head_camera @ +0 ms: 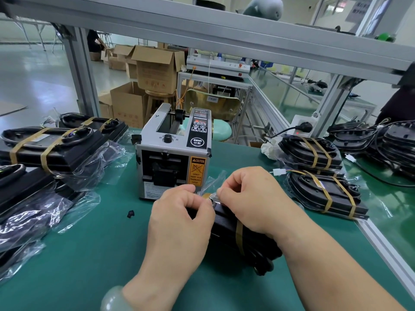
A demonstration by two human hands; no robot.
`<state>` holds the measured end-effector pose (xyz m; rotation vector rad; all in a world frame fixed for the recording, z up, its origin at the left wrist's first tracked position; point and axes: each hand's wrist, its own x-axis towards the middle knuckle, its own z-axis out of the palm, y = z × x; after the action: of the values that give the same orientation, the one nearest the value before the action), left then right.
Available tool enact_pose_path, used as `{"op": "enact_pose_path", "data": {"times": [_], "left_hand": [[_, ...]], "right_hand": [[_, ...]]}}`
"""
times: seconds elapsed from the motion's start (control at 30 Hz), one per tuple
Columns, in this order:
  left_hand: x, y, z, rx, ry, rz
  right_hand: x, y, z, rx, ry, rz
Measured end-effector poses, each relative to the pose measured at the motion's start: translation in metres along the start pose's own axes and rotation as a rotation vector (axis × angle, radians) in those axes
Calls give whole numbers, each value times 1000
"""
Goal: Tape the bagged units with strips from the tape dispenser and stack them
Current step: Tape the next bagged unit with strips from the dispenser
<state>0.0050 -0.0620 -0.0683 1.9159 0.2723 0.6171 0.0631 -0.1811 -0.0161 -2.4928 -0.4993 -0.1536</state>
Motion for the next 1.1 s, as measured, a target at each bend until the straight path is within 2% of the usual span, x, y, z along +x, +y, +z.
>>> {"op": "enact_pose_path", "data": {"times": [0.4, 0.57, 0.83, 0.97, 1.1], "left_hand": [[0, 1, 3, 35, 39, 2], [2, -3, 4, -21, 93, -48], [4, -12, -1, -210, 64, -139], [5, -9, -7, -88, -72, -43], [12, -2, -15, 126, -105, 64]], "right_hand": [[2, 1, 1, -10, 16, -14], [1, 2, 1, -18, 16, -21], [2, 4, 1, 6, -1, 1], [1, 4, 0, -6, 11, -18], [0, 4, 1, -26, 16, -47]]}}
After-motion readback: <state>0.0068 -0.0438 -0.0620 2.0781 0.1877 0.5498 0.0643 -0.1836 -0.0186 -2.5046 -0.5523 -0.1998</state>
